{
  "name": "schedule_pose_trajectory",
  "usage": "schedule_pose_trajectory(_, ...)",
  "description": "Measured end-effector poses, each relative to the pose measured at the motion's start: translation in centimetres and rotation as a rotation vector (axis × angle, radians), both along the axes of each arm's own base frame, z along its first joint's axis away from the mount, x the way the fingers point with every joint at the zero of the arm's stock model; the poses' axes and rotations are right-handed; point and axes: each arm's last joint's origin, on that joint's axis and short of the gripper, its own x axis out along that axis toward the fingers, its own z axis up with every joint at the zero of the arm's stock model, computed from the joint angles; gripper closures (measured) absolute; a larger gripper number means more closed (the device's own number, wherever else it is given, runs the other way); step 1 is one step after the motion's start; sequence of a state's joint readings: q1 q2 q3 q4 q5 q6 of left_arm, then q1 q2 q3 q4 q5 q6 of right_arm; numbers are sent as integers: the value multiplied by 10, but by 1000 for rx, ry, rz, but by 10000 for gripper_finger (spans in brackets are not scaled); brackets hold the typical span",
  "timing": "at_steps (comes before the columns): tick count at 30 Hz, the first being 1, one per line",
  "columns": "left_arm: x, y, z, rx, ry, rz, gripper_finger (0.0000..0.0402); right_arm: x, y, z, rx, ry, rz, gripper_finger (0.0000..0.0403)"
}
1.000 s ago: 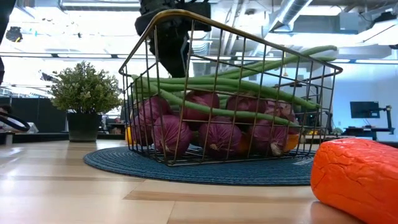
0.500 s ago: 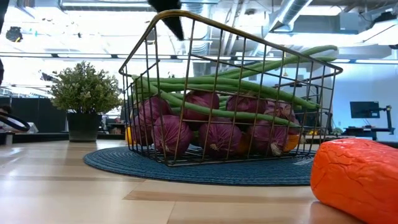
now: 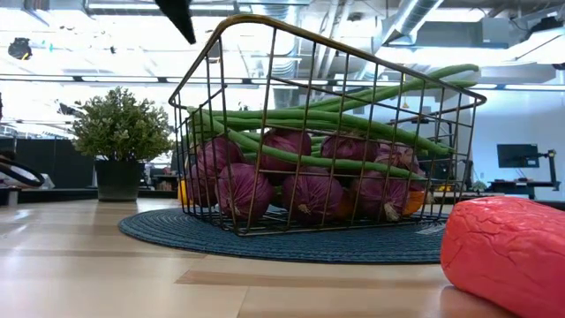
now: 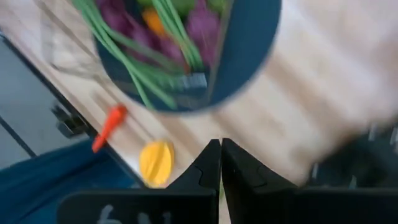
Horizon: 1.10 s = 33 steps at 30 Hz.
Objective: Build produce basket
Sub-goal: Put the green cucumber into the gold wire basket
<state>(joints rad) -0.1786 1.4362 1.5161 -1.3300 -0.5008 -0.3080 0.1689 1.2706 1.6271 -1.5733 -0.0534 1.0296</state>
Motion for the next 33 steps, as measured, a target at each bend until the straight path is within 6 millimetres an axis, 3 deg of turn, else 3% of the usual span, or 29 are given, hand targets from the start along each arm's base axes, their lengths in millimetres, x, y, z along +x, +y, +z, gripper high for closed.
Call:
schedule_pose_trajectory(7, -20, -2, -9, 2, -45, 57, 226, -19, 56, -58, 102, 288, -106, 368)
schedule_pose_trajectory(13, -19, -5, -9, 1, -79, 54, 226, -20, 92, -95, 112, 357, -151, 338)
schedule_pose_trajectory(20, -16, -5, -8, 5, -120, 48, 226, -26, 112, -134, 123, 407, -181, 249)
schedule_pose_trajectory(26, -16, -5, -8, -2, -128, 63, 226, -19, 124, -173, 189, 403, -163, 172)
schedule_pose_trajectory(33, -16, -5, -8, -5, -137, 80, 226, -4, 137, -206, 170, 398, -67, 145)
